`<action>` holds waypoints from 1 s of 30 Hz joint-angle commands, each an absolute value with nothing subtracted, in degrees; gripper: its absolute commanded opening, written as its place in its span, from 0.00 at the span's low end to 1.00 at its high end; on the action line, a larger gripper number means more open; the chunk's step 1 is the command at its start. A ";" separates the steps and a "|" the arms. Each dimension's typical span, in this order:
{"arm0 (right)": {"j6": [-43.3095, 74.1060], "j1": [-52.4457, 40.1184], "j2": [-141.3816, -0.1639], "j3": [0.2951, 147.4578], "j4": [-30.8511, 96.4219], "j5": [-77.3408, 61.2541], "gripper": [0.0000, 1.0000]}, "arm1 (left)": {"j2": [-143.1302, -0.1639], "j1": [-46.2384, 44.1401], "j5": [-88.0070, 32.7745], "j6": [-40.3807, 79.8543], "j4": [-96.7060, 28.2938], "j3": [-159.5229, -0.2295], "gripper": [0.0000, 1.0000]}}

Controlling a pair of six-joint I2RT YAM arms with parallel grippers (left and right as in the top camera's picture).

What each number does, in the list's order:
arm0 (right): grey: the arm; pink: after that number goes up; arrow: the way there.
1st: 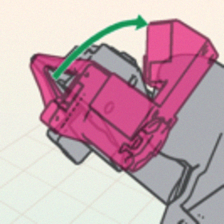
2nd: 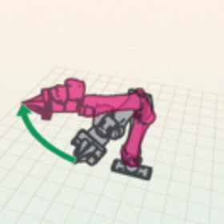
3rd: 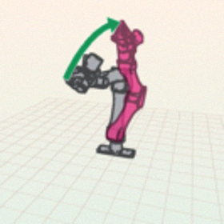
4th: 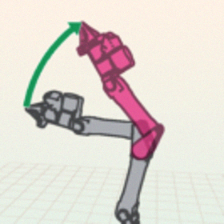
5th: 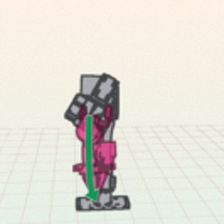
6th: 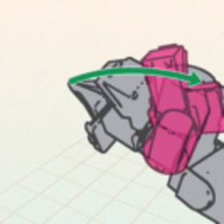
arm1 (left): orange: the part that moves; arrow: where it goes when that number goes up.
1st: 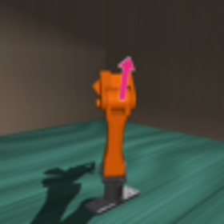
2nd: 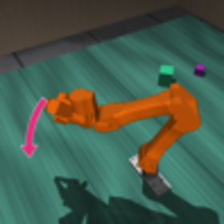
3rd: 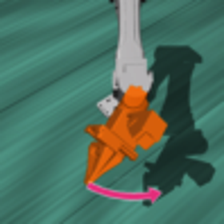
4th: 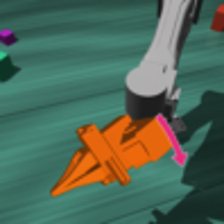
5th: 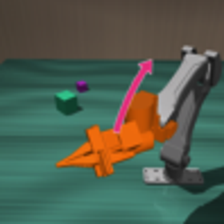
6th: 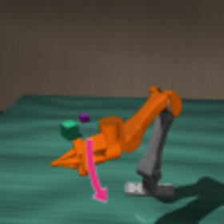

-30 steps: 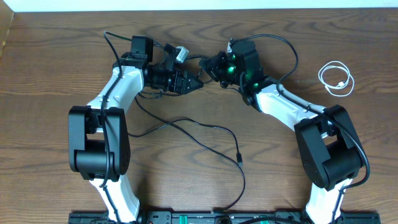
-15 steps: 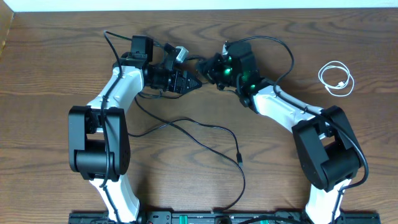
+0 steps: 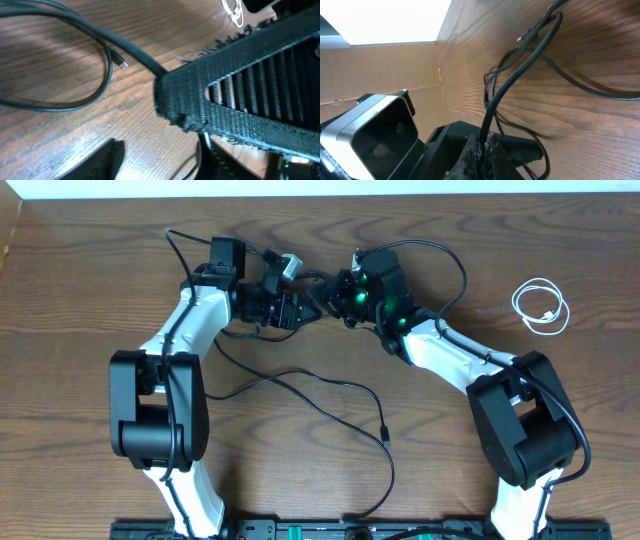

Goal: Untangle cables

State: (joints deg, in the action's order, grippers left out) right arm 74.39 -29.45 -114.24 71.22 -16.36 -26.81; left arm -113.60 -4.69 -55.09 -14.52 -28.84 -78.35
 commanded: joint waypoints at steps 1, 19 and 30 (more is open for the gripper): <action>74.48 -29.71 -113.06 71.55 -16.45 -27.40 0.01 | -113.80 -3.38 -54.78 -15.38 -28.86 -78.50 0.37; 48.97 -28.95 -113.06 71.55 -11.18 -17.47 0.64 | -113.80 -1.48 -37.54 -3.11 -27.97 -78.50 0.08; 38.65 -31.42 -113.58 71.48 1.96 2.79 0.61 | -113.80 5.28 -37.43 3.73 -29.50 -78.48 0.08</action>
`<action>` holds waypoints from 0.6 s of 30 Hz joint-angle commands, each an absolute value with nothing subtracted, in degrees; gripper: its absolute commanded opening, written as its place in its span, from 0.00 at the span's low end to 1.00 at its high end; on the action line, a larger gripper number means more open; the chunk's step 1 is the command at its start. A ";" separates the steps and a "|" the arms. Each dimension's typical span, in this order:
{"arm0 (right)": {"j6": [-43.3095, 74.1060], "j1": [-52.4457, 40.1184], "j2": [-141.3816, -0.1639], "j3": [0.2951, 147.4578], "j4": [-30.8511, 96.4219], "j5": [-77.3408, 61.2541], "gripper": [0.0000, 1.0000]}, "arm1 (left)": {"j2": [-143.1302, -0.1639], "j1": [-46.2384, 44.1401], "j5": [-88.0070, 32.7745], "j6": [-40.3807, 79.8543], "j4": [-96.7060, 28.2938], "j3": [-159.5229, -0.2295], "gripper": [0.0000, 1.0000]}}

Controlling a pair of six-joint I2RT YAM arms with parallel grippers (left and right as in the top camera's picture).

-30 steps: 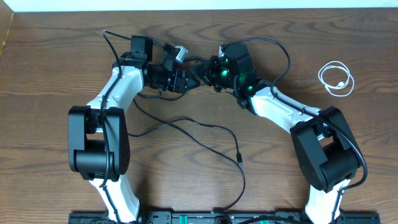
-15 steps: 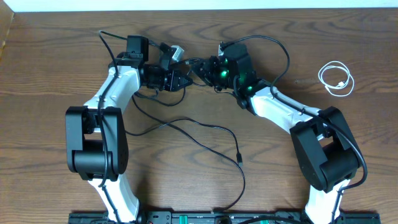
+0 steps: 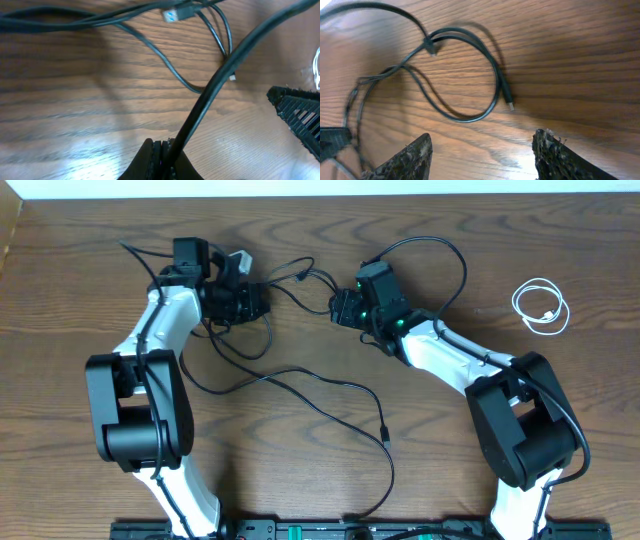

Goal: Untangle cables
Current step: 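Pull the black cables apart, left gripper left, right gripper right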

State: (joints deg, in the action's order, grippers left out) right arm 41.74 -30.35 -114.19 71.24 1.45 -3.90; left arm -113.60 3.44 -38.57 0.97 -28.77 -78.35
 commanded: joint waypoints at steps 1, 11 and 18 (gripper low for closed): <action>38.65 -31.62 -113.60 71.48 2.04 3.38 0.61 | -113.80 5.76 -37.41 4.08 -29.52 -78.48 0.08; 38.48 -34.15 -113.73 71.46 2.63 8.32 0.61 | -113.82 9.32 -36.60 8.36 -29.67 -77.78 0.08; 30.20 -35.81 -114.87 71.46 2.20 0.58 0.55 | -113.82 8.93 -35.99 8.27 -29.43 -77.78 0.08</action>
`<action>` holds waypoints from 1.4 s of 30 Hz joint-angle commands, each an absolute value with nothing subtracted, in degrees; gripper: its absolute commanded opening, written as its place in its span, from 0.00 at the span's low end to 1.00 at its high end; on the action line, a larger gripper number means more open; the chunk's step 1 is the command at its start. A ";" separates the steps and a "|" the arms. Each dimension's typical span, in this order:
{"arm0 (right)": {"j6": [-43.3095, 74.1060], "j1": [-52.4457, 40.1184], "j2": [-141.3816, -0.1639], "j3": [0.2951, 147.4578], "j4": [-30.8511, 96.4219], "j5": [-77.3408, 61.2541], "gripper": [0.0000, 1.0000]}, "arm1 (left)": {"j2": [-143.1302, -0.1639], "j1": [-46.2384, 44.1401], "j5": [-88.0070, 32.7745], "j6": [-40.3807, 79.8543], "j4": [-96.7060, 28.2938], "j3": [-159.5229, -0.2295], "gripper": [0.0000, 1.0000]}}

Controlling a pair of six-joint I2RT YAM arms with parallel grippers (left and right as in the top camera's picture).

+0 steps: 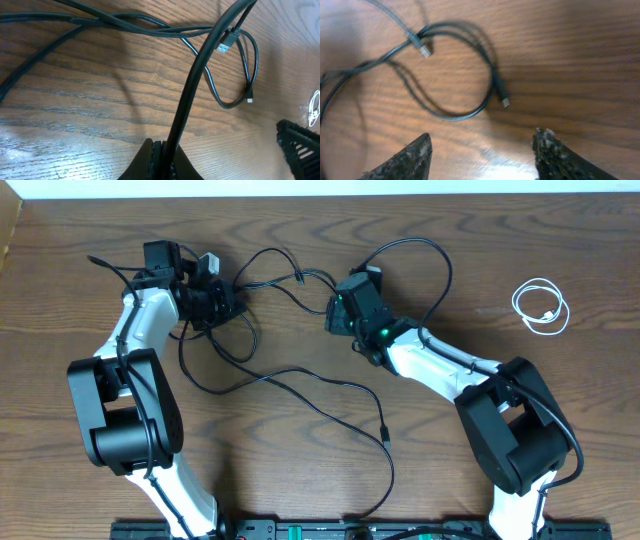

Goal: Untangle cables
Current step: 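Pull the black cables apart, left gripper left, right gripper right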

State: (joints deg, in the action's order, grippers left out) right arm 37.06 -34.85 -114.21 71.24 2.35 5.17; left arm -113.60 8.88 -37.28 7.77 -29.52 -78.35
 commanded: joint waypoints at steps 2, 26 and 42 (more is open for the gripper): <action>22.04 -36.12 -114.87 71.57 2.13 -7.11 0.53 | -113.82 8.93 -33.91 8.34 -29.47 -77.78 0.08; -7.99 -47.53 -119.07 71.55 0.95 -11.92 0.62 | -113.82 10.70 -27.79 13.87 -30.76 -77.45 0.08; -8.01 -45.15 -113.06 71.57 2.33 -11.94 0.01 | -113.82 11.75 -27.77 14.31 -30.57 -77.45 0.08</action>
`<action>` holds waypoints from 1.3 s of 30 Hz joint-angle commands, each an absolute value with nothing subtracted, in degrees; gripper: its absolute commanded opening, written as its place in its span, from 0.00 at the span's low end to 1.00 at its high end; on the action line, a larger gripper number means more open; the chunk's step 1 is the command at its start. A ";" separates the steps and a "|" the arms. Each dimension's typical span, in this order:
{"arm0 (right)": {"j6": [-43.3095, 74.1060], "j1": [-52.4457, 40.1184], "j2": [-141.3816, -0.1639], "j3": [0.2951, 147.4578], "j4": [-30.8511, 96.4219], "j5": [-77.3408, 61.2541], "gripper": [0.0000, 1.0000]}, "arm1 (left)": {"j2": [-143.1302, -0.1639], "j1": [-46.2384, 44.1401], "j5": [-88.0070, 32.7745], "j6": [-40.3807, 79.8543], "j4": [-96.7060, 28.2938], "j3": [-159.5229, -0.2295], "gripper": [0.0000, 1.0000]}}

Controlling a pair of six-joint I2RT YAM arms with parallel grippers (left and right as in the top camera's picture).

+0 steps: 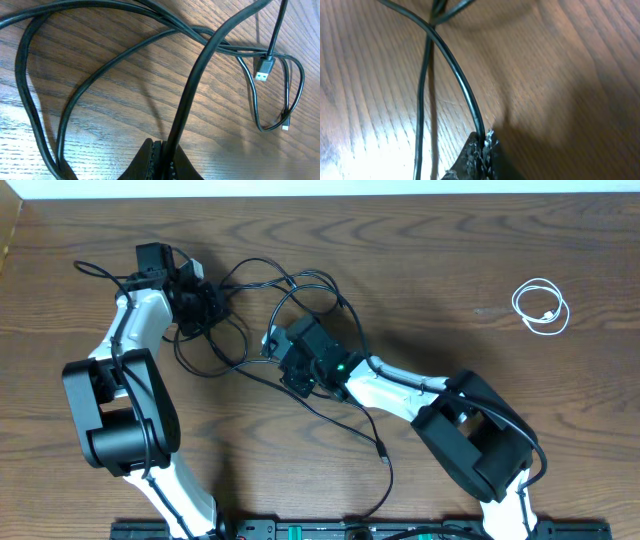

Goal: Untangle cables
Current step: 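Pull the black cables apart, left gripper left, right gripper right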

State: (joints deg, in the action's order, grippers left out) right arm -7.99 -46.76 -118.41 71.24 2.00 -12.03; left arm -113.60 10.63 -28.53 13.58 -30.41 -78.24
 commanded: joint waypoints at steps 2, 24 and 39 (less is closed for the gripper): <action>-9.37 -44.31 -109.71 71.57 2.61 -11.94 0.01 | -113.82 12.21 -27.79 14.41 -30.57 -77.45 0.08; -29.91 -31.99 -89.60 71.55 28.27 -11.90 0.01 | -113.80 12.97 -54.17 21.30 -23.53 -77.45 0.08; -23.42 -23.27 -90.15 71.55 36.84 8.49 0.01 | -113.80 20.73 -50.57 21.34 -23.81 -77.45 0.07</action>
